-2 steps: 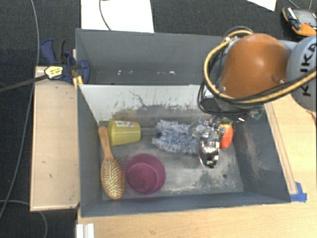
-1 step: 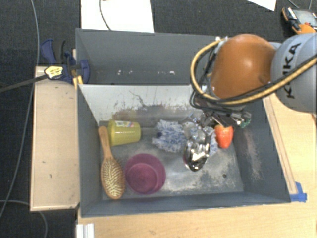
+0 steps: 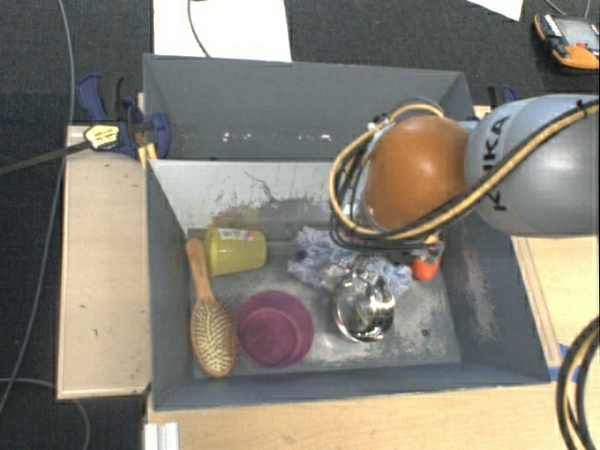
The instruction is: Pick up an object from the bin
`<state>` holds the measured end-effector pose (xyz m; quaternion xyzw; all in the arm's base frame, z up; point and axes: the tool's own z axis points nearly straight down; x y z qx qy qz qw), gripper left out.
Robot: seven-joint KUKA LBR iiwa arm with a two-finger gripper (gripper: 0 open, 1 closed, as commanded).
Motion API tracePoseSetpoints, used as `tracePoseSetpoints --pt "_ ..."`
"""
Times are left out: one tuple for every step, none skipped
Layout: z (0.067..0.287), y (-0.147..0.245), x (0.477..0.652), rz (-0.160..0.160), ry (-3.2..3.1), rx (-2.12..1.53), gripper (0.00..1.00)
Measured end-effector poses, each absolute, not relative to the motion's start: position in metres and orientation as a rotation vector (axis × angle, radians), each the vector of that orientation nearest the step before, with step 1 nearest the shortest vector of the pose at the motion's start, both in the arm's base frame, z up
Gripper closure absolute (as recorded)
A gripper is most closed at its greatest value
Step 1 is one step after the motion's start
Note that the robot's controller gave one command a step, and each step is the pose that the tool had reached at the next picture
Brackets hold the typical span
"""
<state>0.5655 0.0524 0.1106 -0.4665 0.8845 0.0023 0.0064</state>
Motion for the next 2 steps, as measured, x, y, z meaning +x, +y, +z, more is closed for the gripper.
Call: tracePoseSetpoints --pt "0.134 0.043 0.572 0.003 2.932 -1.041 1.0" --pt "0.206 0.052 0.552 0.008 2.803 -1.368 1.0"
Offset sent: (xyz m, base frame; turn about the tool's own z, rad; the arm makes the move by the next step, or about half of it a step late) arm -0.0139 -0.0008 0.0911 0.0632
